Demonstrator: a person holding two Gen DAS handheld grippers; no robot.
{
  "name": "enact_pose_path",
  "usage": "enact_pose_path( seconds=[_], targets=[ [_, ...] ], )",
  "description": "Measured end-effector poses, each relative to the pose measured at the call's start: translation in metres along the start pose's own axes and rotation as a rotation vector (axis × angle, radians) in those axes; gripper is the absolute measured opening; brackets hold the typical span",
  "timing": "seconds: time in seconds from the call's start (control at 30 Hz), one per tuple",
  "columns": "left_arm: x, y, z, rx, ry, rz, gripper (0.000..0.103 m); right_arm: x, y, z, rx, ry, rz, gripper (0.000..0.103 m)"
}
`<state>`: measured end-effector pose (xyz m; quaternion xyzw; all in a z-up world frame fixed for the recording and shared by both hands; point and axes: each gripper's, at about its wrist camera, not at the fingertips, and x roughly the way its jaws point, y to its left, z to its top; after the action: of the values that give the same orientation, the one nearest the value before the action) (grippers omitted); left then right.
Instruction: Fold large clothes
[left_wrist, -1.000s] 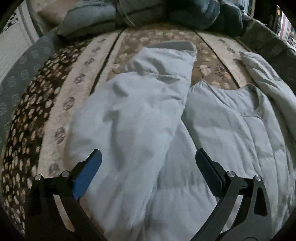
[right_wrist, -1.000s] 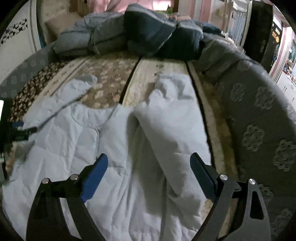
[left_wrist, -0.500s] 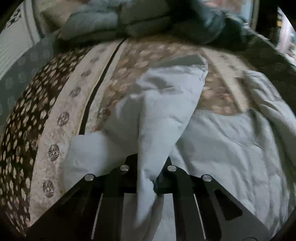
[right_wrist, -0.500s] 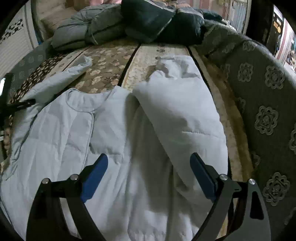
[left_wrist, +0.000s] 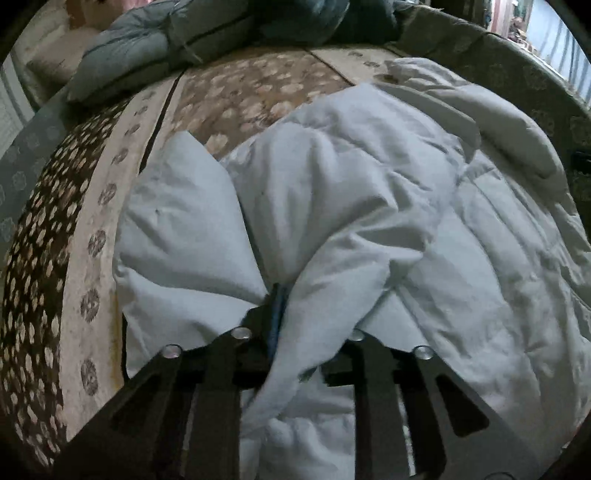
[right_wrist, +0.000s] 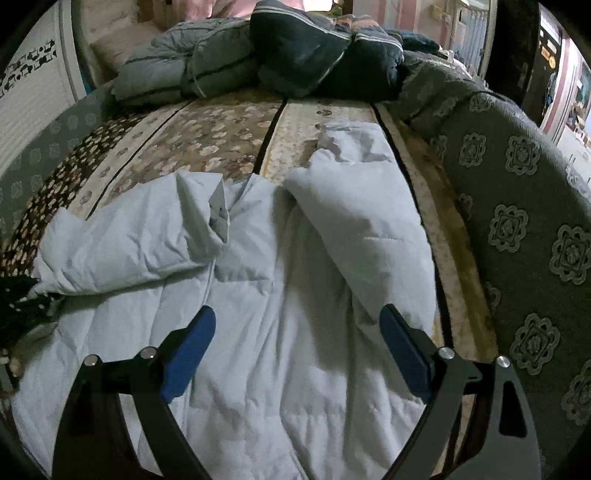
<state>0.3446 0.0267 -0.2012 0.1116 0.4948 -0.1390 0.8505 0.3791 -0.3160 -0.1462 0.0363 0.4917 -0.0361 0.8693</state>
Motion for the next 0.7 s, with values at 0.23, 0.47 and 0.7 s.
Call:
enact_pose_path(
  seconds=[0.23, 0.47, 0.7],
  targets=[
    [-0.044, -0.034, -0.002, 0.026, -0.155, 0.023, 0.100, 0.005, 0.020, 0.003, -0.026, -0.011, 0.027, 0.090],
    [-0.070, 0.003, -0.008, -0.097, -0.177, 0.084, 0.099, 0.022, 0.047, 0.014, -0.090, -0.022, 0.082, 0.090],
    [-0.068, 0.076, -0.009, -0.227, -0.141, 0.144, 0.099, 0.076, 0.089, 0.042, -0.192, -0.023, 0.120, 0.090]
  ],
)
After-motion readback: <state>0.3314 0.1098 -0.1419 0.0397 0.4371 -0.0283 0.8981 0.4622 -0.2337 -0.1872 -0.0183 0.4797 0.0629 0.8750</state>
